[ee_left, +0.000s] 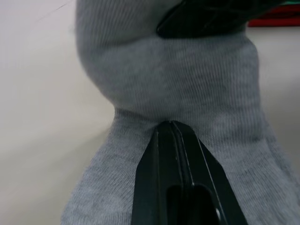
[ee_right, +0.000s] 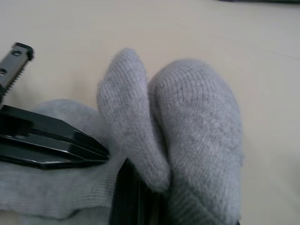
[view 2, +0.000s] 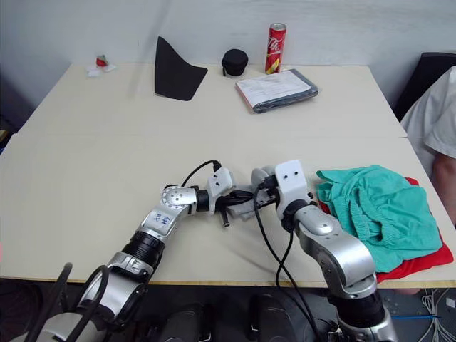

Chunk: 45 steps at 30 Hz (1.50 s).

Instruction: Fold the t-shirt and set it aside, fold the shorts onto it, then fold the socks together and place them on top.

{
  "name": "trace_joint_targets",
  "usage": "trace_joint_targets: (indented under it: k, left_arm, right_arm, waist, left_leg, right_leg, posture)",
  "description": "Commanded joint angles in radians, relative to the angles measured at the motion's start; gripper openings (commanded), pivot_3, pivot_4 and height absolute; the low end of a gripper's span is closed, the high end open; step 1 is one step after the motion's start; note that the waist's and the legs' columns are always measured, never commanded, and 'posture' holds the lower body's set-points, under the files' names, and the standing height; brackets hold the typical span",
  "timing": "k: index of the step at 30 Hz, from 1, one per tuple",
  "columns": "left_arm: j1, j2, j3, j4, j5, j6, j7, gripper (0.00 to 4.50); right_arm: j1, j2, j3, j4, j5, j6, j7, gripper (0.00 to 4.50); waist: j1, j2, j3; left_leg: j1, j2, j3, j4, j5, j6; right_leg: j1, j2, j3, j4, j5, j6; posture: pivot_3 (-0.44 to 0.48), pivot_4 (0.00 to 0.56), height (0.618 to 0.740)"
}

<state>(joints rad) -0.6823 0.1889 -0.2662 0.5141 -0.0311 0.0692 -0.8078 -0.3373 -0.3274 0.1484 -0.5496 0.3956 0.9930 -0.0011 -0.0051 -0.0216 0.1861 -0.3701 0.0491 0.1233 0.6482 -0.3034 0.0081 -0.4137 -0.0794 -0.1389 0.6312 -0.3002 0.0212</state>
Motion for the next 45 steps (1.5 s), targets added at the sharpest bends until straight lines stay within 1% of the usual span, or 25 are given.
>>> trace_joint_targets:
  k: [1,6,7,8,12,16,17,21,24,28,31,33,35,38,40,43,44,45]
  left_arm:
    - [0.038,0.037,-0.019,0.034,0.054,0.063,0.021,0.0]
    - [0.045,0.066,0.008,-0.002,0.031,0.103,0.032,0.0]
    - [0.047,0.069,0.018,-0.012,0.02,0.111,0.031,0.0]
    - [0.05,0.073,0.032,-0.026,0.005,0.118,0.027,0.0]
    - [0.07,0.117,0.08,-0.121,-0.054,0.148,-0.02,0.0]
    - [0.088,0.187,0.115,-0.214,-0.107,0.214,-0.077,0.0]
    - [0.091,0.206,0.126,-0.23,-0.119,0.235,-0.09,0.0]
    - [0.125,0.298,0.165,-0.28,-0.176,0.331,-0.166,0.0]
    - [0.143,0.358,0.203,-0.292,-0.201,0.369,-0.186,0.0]
    - [0.139,0.371,0.267,-0.292,-0.265,0.399,-0.197,0.0]
    - [0.115,0.368,0.293,-0.295,-0.296,0.406,-0.209,0.0]
    - [0.091,0.359,0.307,-0.301,-0.325,0.417,-0.216,0.0]
    - [0.06,0.328,0.321,-0.331,-0.385,0.457,-0.221,0.0]
    - [0.022,0.271,0.313,-0.363,-0.434,0.493,-0.215,0.0]
    - [0.005,0.243,0.289,-0.37,-0.435,0.494,-0.215,0.0]
    - [-0.005,0.219,0.255,-0.362,-0.415,0.468,-0.221,0.0]
    - [-0.006,0.214,0.245,-0.358,-0.41,0.454,-0.231,0.0]
    - [-0.007,0.206,0.229,-0.352,-0.404,0.436,-0.24,0.0]
  right_arm:
    - [-0.021,0.036,0.037,-0.002,-0.019,0.023,0.012,0.01]
    - [-0.014,0.095,0.077,0.013,-0.004,0.079,0.043,0.01]
    - [-0.01,0.103,0.075,0.011,-0.001,0.081,0.05,0.56]
    - [-0.004,0.111,0.072,0.012,-0.005,0.072,0.052,0.81]
    - [0.01,0.115,0.051,0.031,0.015,0.017,0.133,2.14]
    - [0.02,0.095,0.022,0.069,0.021,-0.053,0.216,3.61]
    - [0.021,0.091,0.015,0.086,0.017,-0.084,0.238,3.9]
    - [0.013,0.081,0.017,0.147,-0.005,-0.186,0.302,3.9]
    - [0.006,0.086,0.038,0.169,0.002,-0.246,0.366,3.9]
    - [0.008,0.11,0.067,0.174,0.015,-0.301,0.436,3.9]
    - [0.023,0.142,0.051,0.197,0.038,-0.321,0.458,3.9]
    - [0.032,0.124,0.063,0.24,0.0,-0.368,0.48,3.9]
    - [0.045,0.102,0.076,0.28,-0.029,-0.428,0.519,3.9]
    - [0.061,0.101,0.057,0.3,-0.005,-0.486,0.572,3.9]
    - [0.074,0.098,0.038,0.279,0.032,-0.533,0.63,3.9]
    - [0.096,0.062,0.015,0.209,0.075,-0.608,0.73,3.9]
    - [0.099,0.046,0.006,0.182,0.091,-0.606,0.747,3.9]
    - [0.106,0.026,-0.03,0.14,0.133,-0.581,0.751,3.9]
  waist:
    - [0.0,0.0,0.0]
    - [-0.007,-0.001,-0.001]
    - [-0.01,-0.001,-0.001]
    - [-0.014,-0.001,-0.001]
    - [-0.03,-0.001,-0.001]
    - [-0.027,-0.001,-0.001]
    - [-0.025,-0.001,0.0]
    - [-0.023,-0.001,0.0]
    - [-0.024,0.0,0.0]
    - [-0.023,0.0,0.0]
    - [-0.022,0.0,0.0]
    - [-0.022,0.0,0.0]
    - [-0.018,0.0,0.001]
    - [-0.016,-0.001,0.001]
    - [-0.017,-0.001,0.001]
    - [-0.023,-0.001,0.001]
    - [-0.024,-0.001,0.001]
    - [-0.023,-0.001,0.001]
  left_leg:
    - [0.0,0.0,0.0,0.0,0.0,0.0]
    - [0.0,0.0,0.0,0.0,0.0,0.0]
    - [0.0,0.0,0.0,0.0,0.0,0.0]
    - [0.001,0.0,0.0,0.0,0.0,0.0]
    - [0.0,0.001,0.0,0.0,0.0,0.0]
    - [0.0,0.001,0.0,-0.001,0.002,-0.003]
    - [0.0,0.001,0.0,-0.001,0.002,-0.003]
    - [-0.001,0.0,0.0,-0.001,0.001,-0.002]
    - [-0.002,0.0,0.0,-0.001,0.001,-0.003]
    - [-0.003,0.0,0.0,-0.001,0.001,-0.004]
    - [-0.004,0.0,0.0,0.0,0.002,-0.004]
    - [-0.004,-0.001,0.0,0.0,0.002,-0.004]
    - [-0.004,-0.001,0.0,0.0,0.002,-0.004]
    - [-0.004,-0.002,0.0,0.001,0.002,-0.004]
    - [-0.004,-0.002,0.001,0.001,0.002,-0.004]
    - [-0.004,-0.002,0.002,0.001,0.002,-0.004]
    - [-0.004,-0.002,0.002,0.001,0.002,-0.004]
    - [-0.004,-0.001,0.003,0.001,0.002,-0.005]
  right_leg:
    - [0.0,0.0,0.0,0.0,0.0,0.0]
    - [0.0,0.0,0.0,0.0,0.0,0.0]
    - [0.0,0.0,0.0,0.0,0.0,0.0]
    - [0.0,0.0,0.0,0.001,0.0,0.0]
    - [0.0,0.0,0.0,0.001,0.0,0.0]
    - [-0.002,0.001,0.0,0.003,0.0,-0.001]
    - [-0.002,0.001,0.0,0.003,0.0,-0.001]
    - [-0.002,0.0,0.0,0.002,0.0,-0.001]
    - [-0.003,0.0,0.0,0.001,0.0,-0.001]
    - [-0.004,0.0,0.0,0.0,0.0,-0.001]
    - [-0.004,-0.001,0.0,0.0,0.0,-0.001]
    - [-0.004,-0.001,0.0,0.0,0.0,-0.001]
    - [-0.004,-0.001,0.0,0.0,0.0,-0.001]
    - [-0.003,-0.002,0.001,0.0,0.0,-0.001]
    - [-0.003,-0.002,0.001,0.0,0.0,0.0]
    - [-0.003,0.0,0.002,0.0,0.0,0.0]
    - [-0.003,0.0,0.002,0.0,0.0,0.0]
    - [-0.003,0.0,0.002,0.0,0.0,0.0]
  posture:
    - [0.0,0.15,0.74]
    - [0.0,0.15,0.74]
    - [0.0,0.15,0.74]
    - [0.0,0.15,0.74]
    - [0.0,0.15,0.74]
    - [0.0,0.15,0.74]
    - [0.0,0.15,0.74]
    - [0.0,0.15,0.74]
    - [0.0,0.15,0.74]
    - [0.0,0.15,0.74]
    - [0.0,0.15,0.74]
    - [0.0,0.15,0.74]
    - [0.0,0.15,0.74]
    - [0.0,0.15,0.74]
    - [0.0,0.15,0.74]
    - [0.0,0.15,0.74]
    - [0.0,0.15,0.74]
    - [0.0,0.15,0.74]
